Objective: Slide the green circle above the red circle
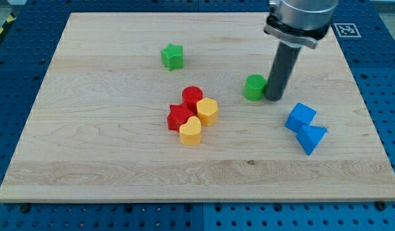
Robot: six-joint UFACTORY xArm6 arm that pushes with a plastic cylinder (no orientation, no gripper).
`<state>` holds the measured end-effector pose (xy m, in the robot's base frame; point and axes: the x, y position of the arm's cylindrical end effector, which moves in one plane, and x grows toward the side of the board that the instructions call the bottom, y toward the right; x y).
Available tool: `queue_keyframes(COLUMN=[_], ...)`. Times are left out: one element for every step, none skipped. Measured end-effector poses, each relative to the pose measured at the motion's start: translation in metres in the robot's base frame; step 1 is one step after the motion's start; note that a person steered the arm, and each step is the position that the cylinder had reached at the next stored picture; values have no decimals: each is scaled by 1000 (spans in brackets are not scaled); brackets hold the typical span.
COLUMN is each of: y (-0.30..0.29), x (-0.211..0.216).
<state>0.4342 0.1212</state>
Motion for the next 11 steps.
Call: queue_keyframes(y=[-37,-74,-77,-56,-54,-68,-94,-110,-116,-119,-97], x=[-9,-15,-20,-46,-58,-56,-48,-47,-47,-47,-42])
